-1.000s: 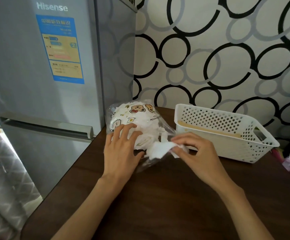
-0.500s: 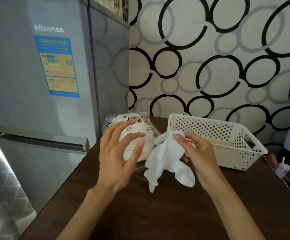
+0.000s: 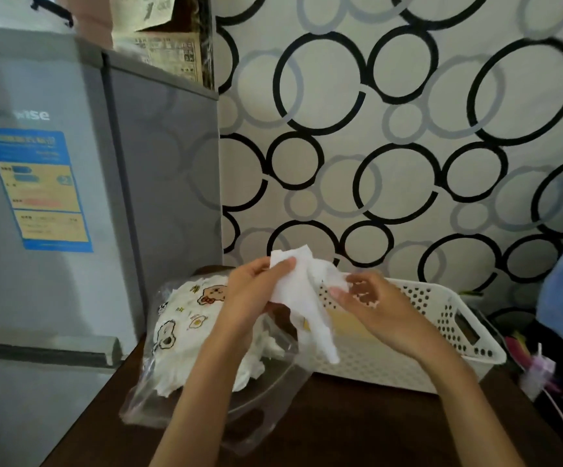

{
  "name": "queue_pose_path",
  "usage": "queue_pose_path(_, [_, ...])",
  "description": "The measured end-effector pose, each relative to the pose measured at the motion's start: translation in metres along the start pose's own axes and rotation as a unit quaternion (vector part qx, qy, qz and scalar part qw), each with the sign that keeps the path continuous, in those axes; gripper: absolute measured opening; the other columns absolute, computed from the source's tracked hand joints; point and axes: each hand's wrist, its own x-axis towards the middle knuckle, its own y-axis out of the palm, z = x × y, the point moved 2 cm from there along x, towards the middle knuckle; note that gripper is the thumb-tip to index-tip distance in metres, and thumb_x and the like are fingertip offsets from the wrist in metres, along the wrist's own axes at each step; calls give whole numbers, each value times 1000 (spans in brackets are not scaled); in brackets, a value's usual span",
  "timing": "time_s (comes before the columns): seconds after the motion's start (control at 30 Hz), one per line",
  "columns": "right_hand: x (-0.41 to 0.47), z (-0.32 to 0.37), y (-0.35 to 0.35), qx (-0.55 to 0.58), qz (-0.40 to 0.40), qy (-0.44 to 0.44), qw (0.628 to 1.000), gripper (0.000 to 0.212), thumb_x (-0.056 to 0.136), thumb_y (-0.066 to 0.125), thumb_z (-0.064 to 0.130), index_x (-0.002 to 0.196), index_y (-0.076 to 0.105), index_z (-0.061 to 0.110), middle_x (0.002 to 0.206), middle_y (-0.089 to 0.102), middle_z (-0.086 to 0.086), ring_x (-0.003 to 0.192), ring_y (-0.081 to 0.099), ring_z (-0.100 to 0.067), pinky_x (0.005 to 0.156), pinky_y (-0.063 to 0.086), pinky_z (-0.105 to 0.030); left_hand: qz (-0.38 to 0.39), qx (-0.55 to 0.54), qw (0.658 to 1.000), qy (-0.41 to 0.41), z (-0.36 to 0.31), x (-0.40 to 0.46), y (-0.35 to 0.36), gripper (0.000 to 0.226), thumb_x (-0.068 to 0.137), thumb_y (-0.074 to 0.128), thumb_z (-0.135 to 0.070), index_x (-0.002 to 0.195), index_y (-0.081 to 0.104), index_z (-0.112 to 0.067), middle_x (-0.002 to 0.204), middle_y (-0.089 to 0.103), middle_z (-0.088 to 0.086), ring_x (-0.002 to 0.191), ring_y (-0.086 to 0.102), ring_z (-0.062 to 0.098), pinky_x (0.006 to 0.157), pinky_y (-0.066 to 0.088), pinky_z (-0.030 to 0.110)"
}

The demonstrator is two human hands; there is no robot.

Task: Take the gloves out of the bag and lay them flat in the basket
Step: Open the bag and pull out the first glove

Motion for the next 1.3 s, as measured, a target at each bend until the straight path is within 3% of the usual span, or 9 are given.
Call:
queue_pose_path(0.23, [12, -32, 17, -173, 213, -31, 961, 8, 87, 63, 38, 88, 67, 31, 89, 63, 11, 87, 58, -8, 81, 44, -28, -39, -51, 998, -5, 11, 12, 14, 27, 90, 63, -24, 115, 65, -13, 104, 72, 4, 94, 69, 17, 67, 54, 23])
queue_pose_path(0.43, [-9, -19, -3, -143, 333, -7, 932, 58, 76, 61, 63, 123, 53, 31, 115, 59, 20, 102, 56, 1, 88, 45, -18, 8, -106, 994, -24, 16, 7, 18, 29, 93, 59, -20, 119, 62, -9, 109, 71, 8, 99, 68, 19, 64, 57, 20])
queue_pose_path(0.57, [-15, -1, -20, -14, 163, 26, 986, 81, 60, 57, 73, 130, 38, 35, 126, 49, 19, 106, 53, 1, 87, 47, -21, 54, -163, 985, -35, 17, 7, 24, 29, 93, 58, -21, 118, 62, -7, 106, 72, 10, 96, 70, 18, 73, 58, 23])
queue_pose_path(0.7, [-9, 8, -18, 0, 33, -49, 998, 23, 78, 73, 38, 95, 66, 24, 92, 67, 14, 83, 62, 1, 73, 51, -17, 77, -133, 987, -43, 17, 4, 32, 28, 93, 58, -25, 114, 64, -7, 102, 74, 9, 93, 70, 17, 72, 59, 23])
queue_pose_path(0.8, [-8, 10, -32, 73, 0, -52, 996, 3, 84, 69, 19, 87, 69, 19, 85, 72, 9, 78, 67, -4, 71, 53, -17, -4, 136, 991, 20, 12, 6, 27, 29, 90, 61, -40, 97, 66, -12, 77, 73, -1, 65, 70, 9, 58, 56, 24])
queue_pose_path(0.9, [-9, 7, -45, 145, -2, -33, 989, 4, 88, 62, 18, 91, 65, 18, 85, 74, 6, 64, 64, 0, 61, 49, -13, -114, 478, 860, 136, 5, 5, 20, 48, 85, 44, -69, 87, 63, -25, 75, 68, -12, 70, 66, 8, 70, 53, 30])
queue_pose_path(1.03, [-3, 2, -41, 150, -23, -34, 988, 10, 88, 61, 19, 86, 69, 25, 79, 73, 8, 62, 64, 2, 51, 48, -11, 19, 432, 880, 197, -5, -2, 30, 69, 64, 41, -85, 113, 52, -39, 109, 58, -21, 98, 56, -1, 82, 52, 29])
queue_pose_path(1.13, [1, -1, -34, 123, -36, -32, 991, 17, 89, 60, 20, 84, 72, 31, 80, 72, 13, 74, 65, 0, 58, 46, -15, 166, 457, 862, 146, 8, -6, 42, 66, 61, 61, -77, 116, 45, -44, 106, 50, -28, 97, 51, -9, 81, 49, 23])
queue_pose_path(1.3, [3, -6, -39, 83, -33, -20, 996, 22, 84, 67, 17, 78, 69, 39, 81, 70, 14, 73, 64, -1, 61, 48, -13, 54, 436, 874, 208, 22, 10, 43, 13, 87, 66, -29, 92, 58, -38, 94, 62, -22, 79, 60, -7, 75, 56, 26])
